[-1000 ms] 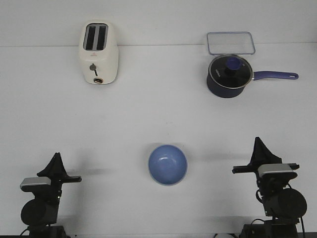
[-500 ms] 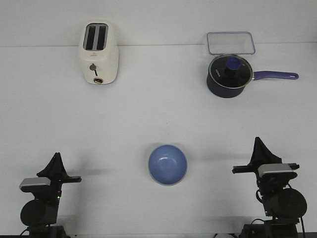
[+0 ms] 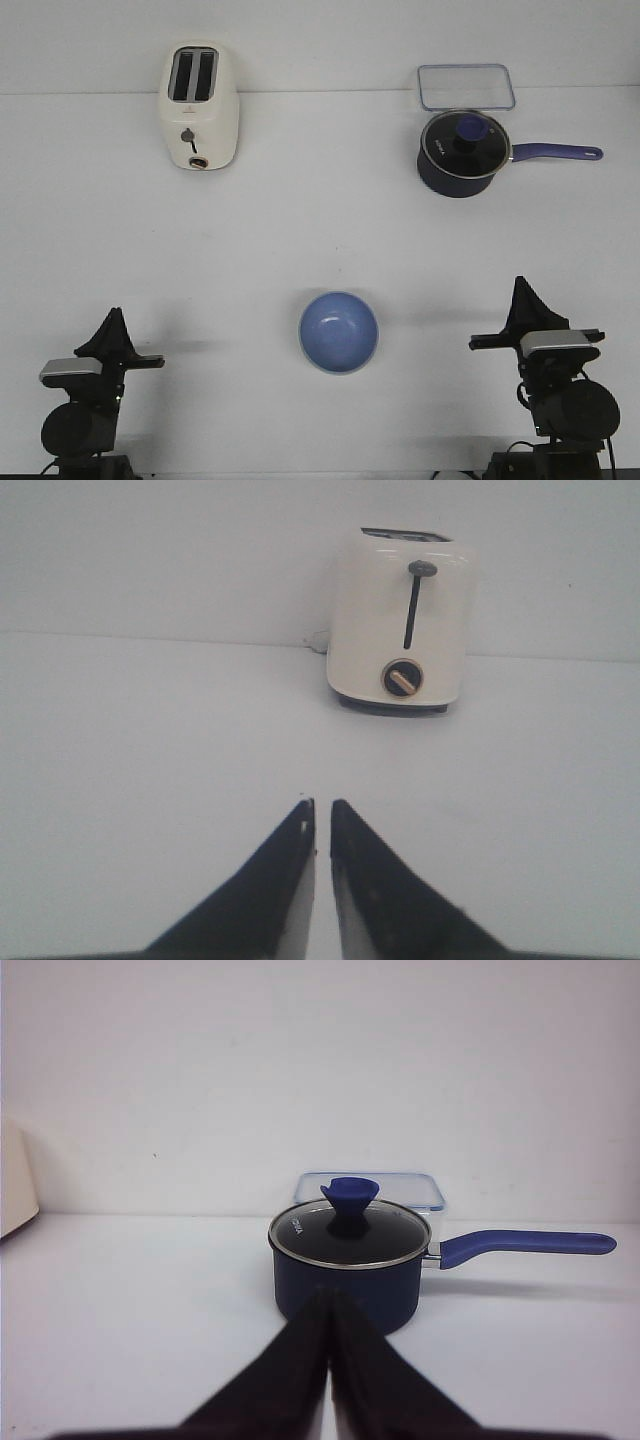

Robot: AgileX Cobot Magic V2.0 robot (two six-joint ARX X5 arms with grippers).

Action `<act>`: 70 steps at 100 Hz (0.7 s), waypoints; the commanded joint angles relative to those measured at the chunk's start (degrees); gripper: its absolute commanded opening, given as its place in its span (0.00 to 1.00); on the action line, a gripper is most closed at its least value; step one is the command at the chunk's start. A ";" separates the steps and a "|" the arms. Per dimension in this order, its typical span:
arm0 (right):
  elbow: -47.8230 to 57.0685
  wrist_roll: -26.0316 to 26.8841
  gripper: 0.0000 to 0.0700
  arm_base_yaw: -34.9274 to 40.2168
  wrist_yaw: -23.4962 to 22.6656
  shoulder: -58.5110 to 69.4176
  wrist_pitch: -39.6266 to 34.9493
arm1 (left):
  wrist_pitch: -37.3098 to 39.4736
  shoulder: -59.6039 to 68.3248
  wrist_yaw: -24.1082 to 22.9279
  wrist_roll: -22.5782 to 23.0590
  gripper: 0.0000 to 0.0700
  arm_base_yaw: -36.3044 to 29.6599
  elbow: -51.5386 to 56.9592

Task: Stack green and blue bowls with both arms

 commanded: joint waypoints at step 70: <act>-20.11 -18.40 0.00 0.74 2.89 -15.58 -0.68 | 0.83 -0.09 0.07 -0.15 0.02 0.11 -1.16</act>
